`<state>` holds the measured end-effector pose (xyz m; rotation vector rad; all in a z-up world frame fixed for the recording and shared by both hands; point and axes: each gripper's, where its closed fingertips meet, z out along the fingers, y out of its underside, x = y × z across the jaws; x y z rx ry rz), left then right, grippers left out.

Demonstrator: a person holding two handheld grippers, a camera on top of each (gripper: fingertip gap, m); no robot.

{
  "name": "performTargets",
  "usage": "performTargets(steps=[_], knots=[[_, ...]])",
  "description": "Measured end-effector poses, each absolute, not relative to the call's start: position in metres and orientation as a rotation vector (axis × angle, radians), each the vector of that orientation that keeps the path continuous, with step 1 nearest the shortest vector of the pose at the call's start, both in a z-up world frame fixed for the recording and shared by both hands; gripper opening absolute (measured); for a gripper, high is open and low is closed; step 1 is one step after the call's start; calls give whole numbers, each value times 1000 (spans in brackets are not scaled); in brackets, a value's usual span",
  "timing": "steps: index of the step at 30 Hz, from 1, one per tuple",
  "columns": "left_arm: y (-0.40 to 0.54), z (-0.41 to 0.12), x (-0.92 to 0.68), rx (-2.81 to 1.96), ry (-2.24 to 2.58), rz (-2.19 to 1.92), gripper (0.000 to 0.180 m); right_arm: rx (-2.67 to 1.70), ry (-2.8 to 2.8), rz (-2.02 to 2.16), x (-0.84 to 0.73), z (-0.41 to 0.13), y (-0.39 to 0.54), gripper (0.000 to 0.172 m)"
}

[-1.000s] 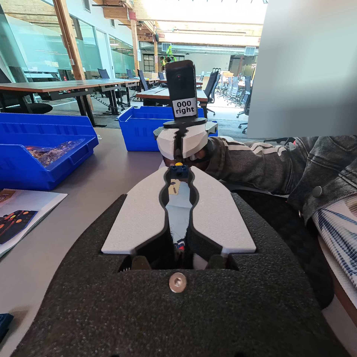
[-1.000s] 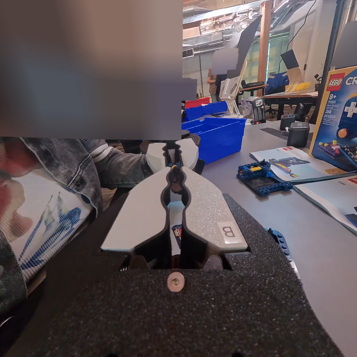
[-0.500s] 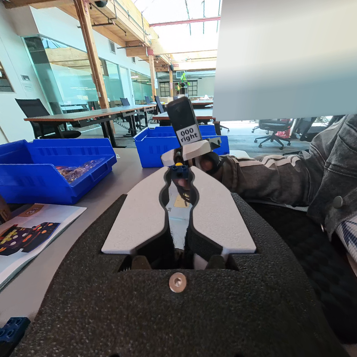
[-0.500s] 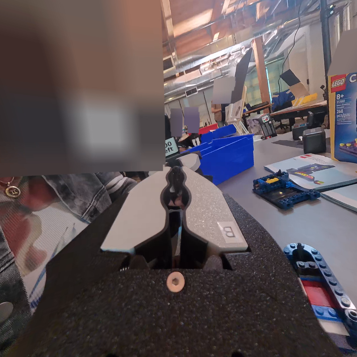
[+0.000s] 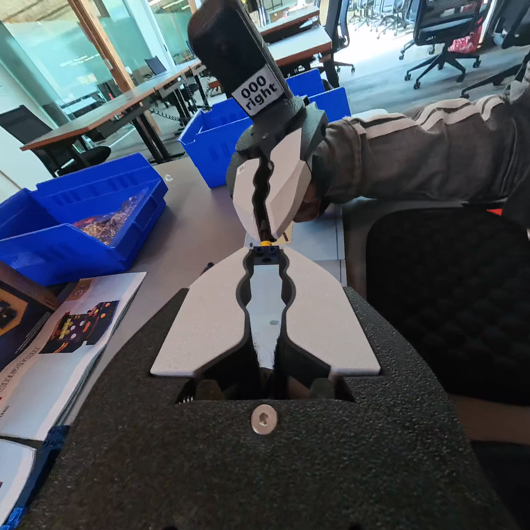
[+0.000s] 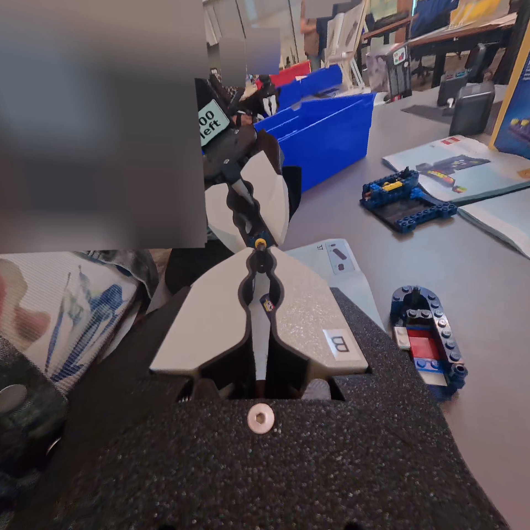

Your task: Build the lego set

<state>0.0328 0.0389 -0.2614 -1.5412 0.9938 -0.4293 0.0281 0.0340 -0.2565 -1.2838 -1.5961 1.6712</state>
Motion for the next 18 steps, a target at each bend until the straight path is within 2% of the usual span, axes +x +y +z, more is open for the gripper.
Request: performTargets(steps=[11,18], knots=[[37,-274,35,-1589,1038,-449,16,-1301,-1636,1680,28,-262,28,6],[36,-295,35,-1674,1146,-344,16,-1365,-1797,1463,30,-286,29,6]])
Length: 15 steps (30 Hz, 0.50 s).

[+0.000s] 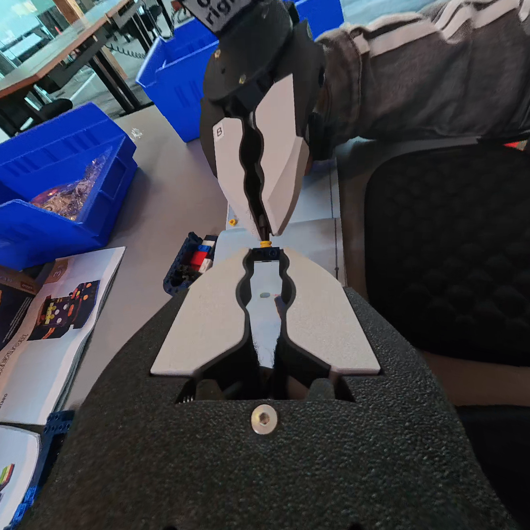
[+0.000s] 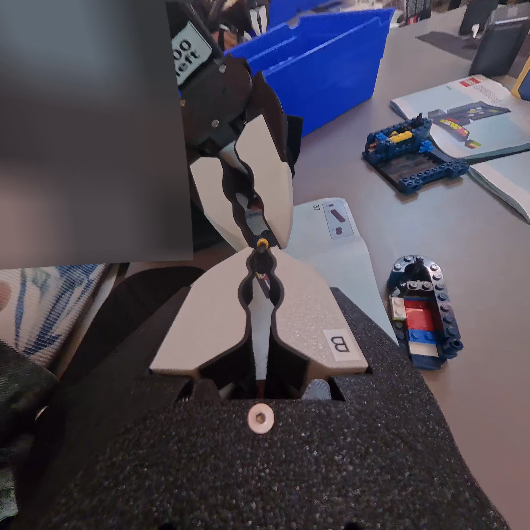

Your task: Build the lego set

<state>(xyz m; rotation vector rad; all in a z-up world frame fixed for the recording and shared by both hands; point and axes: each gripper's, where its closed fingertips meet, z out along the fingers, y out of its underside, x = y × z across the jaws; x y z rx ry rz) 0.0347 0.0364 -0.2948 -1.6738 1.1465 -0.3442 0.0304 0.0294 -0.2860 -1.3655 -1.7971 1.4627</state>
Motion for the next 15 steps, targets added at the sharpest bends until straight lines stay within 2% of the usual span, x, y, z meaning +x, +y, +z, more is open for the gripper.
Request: performTargets(steps=[15], knots=[[34,-312,35,-1756,1182,-363,16,-1397,-1872,1382,28,-304,27,6]])
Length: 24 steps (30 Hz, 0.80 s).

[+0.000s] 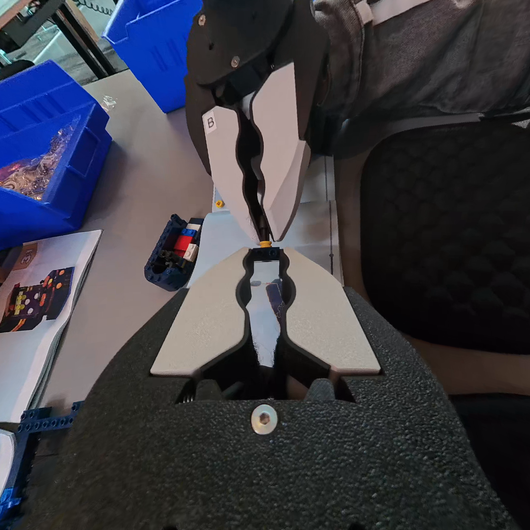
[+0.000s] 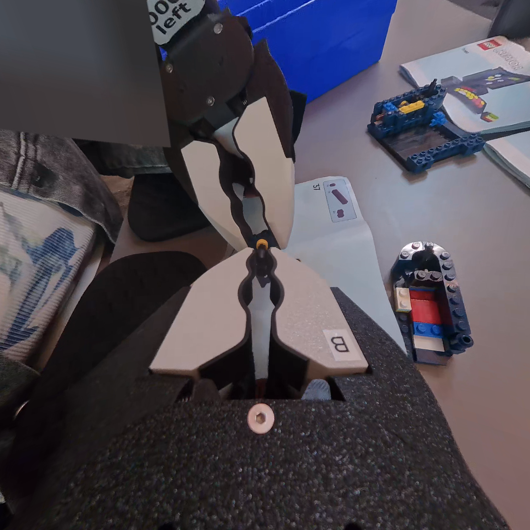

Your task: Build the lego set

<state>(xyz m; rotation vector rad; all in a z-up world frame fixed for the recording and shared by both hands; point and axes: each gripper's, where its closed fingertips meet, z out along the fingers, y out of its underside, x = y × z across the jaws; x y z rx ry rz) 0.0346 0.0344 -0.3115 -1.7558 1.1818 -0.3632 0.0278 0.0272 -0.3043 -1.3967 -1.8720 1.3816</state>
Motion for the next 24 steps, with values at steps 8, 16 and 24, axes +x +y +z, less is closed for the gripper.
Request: performTargets(steps=[8,16,24], knots=[[39,-300,31,-1743,1084,-403,16,-1365,-1722,1439,24,-283,39,21],[39,-297,32,-1731,1057,-436,16,-1309,-1691,1488,27,-275,38,0],[38,-291,34,-1725,1021,-514,16,-1281,-1685,1492,29,-271,39,14]])
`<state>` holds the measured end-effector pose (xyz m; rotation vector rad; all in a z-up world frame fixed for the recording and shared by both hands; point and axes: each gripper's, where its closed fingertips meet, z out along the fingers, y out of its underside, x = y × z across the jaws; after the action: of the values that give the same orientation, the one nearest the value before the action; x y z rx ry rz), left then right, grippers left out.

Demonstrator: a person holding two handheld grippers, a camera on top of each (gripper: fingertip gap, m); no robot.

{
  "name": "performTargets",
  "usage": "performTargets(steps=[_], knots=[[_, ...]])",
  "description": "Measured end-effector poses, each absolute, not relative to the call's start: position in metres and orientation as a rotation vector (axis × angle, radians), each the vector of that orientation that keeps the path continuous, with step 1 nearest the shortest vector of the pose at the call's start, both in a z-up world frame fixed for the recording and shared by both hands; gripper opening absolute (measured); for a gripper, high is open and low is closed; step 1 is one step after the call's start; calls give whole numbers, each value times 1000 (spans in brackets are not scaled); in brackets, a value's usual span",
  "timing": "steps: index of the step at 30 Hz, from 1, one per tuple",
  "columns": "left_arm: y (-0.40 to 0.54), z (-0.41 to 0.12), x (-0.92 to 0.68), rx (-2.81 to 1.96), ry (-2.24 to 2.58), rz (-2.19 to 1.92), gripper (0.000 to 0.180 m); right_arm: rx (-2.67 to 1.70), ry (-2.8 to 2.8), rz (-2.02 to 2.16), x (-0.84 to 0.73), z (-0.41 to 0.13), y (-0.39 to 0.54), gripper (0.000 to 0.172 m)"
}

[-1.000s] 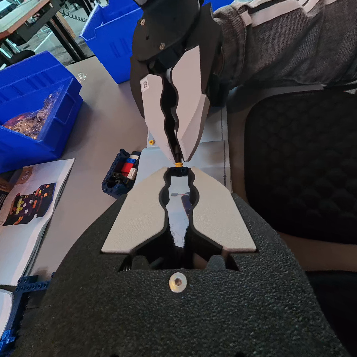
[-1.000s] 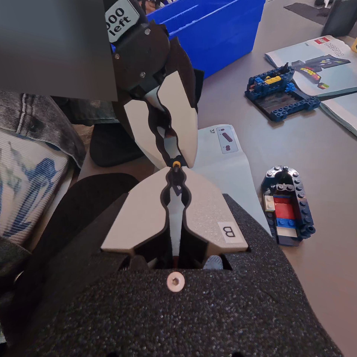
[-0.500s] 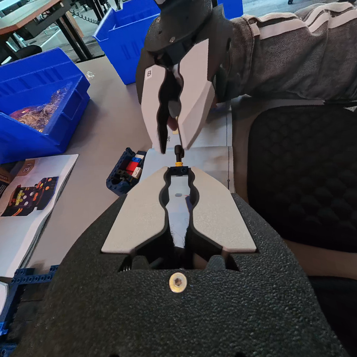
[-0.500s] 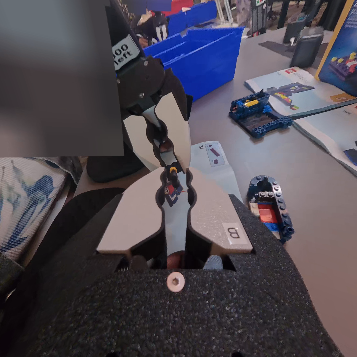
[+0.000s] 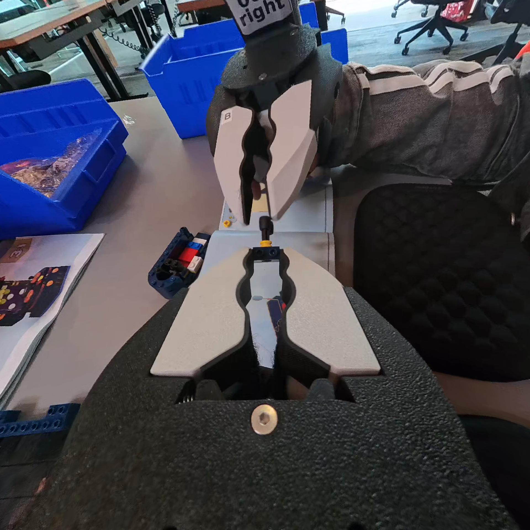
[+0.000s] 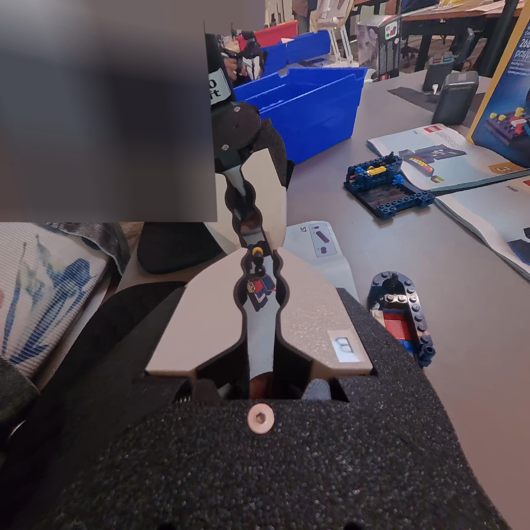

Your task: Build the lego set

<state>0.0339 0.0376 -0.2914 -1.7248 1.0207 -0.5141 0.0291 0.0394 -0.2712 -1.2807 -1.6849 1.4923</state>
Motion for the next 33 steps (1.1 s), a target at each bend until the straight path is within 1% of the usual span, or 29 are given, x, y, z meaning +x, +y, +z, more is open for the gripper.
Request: performTargets(steps=[4,8,9,11,12,17,33], knots=[[37,-293,35,-1727,1030,-509,16,-1260,-1708,1484,31,-272,37,5],[36,-295,37,-1731,1045,-515,16,-1252,-1732,1470,31,-274,35,0],[36,-295,37,-1733,1035,-531,16,-1247,-1729,1473,31,-273,34,0],[38,-293,34,-1732,1017,-523,16,-1253,-1720,1472,32,-271,36,14],[38,-292,33,-1729,1015,-518,16,-1258,-1718,1475,33,-271,37,16],[37,-292,36,-1722,1026,-522,16,-1263,-1748,1452,32,-277,35,7],[34,-304,37,-1766,1069,-536,16,-1260,-1816,1395,32,-290,32,6]])
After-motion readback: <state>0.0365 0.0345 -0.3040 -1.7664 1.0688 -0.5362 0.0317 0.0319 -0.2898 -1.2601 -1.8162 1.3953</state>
